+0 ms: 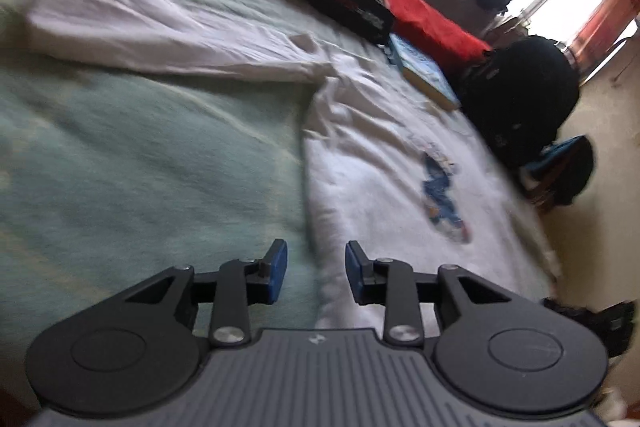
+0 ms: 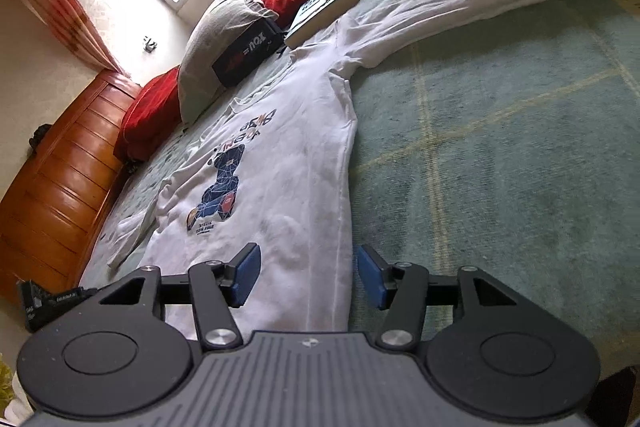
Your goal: Fold clothes
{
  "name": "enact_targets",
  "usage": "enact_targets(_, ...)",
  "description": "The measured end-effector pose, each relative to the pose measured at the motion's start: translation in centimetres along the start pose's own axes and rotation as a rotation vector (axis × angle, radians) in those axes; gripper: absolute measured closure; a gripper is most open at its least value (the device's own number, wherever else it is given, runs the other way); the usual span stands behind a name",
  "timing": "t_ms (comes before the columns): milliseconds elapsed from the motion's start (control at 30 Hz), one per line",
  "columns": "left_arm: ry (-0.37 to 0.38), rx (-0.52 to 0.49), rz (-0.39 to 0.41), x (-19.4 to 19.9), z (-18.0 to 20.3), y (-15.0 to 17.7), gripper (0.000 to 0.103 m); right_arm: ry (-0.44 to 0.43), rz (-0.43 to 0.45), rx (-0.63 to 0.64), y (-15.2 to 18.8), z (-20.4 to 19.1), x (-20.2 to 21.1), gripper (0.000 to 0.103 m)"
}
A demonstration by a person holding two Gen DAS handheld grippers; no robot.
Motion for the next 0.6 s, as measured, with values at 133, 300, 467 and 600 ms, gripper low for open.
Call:
enact_targets(133, -0.024, -0.079, 0.008, 0.2, 1.5, 0.8, 0.072, -0.005, 0.0, 0.002, 0.1, -0.4, -0.2, 0.044)
enact_targets(300, -0.125, -0.209, 0.032, -0.5, 3.6, 1.5, 0.072, 0.001, -0.007, 0.056, 0.2, -1.8, -0.5, 0.043)
enact_targets(467, -0.284, -0.405, 0.071, -1.0, 6.2, 3.0, 0.074, 0.051, -0.015, 0.139, 0.6, -2.9, -0.6, 0.043)
enact_targets(600, -0.329, -0.465, 0.085, -0.9, 7.6, 3.8, 0.1, 0.056, -0.02, 0.172, 0.7, -3.3, -0.8, 0.043)
Point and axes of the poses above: each gripper's, at about its wrist camera, not at the fingertips, and x roughly against the way its jaws point, z to its right, y to its underside, the point moved 5 cm from there along -x, roughly the way its jaws point, and after that the axes turned 10 degrees about -y, right-handed, at the moved point
